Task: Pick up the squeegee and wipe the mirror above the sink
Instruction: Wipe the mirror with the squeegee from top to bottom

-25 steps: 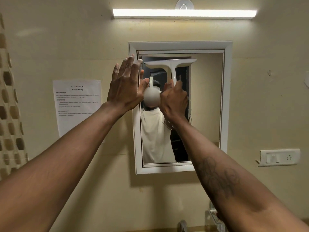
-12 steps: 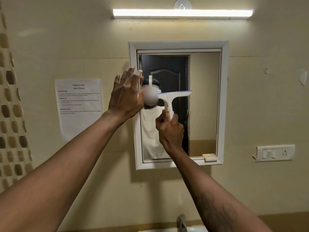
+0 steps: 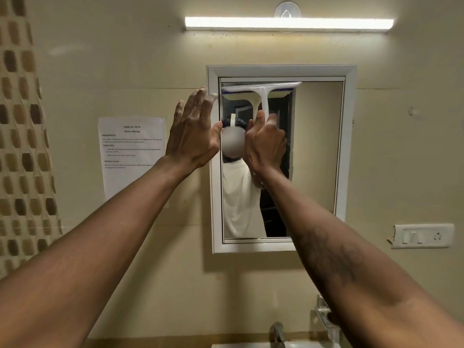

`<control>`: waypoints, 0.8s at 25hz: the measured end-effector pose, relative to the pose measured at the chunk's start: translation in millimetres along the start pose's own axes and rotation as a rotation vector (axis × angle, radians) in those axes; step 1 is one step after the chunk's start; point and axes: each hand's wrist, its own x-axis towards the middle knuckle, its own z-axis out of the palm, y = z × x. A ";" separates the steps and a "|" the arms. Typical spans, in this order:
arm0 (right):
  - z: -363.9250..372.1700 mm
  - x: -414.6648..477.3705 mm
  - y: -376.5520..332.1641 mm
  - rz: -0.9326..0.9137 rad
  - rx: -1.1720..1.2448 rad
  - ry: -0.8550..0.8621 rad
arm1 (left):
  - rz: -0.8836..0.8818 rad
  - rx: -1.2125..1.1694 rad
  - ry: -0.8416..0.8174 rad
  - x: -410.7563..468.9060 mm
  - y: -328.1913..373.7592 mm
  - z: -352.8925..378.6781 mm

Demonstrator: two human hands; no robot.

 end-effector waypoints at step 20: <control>10.1 -39.8 35.2 0.014 -0.232 0.028 | -0.009 -0.054 -0.038 -16.3 -6.8 14.5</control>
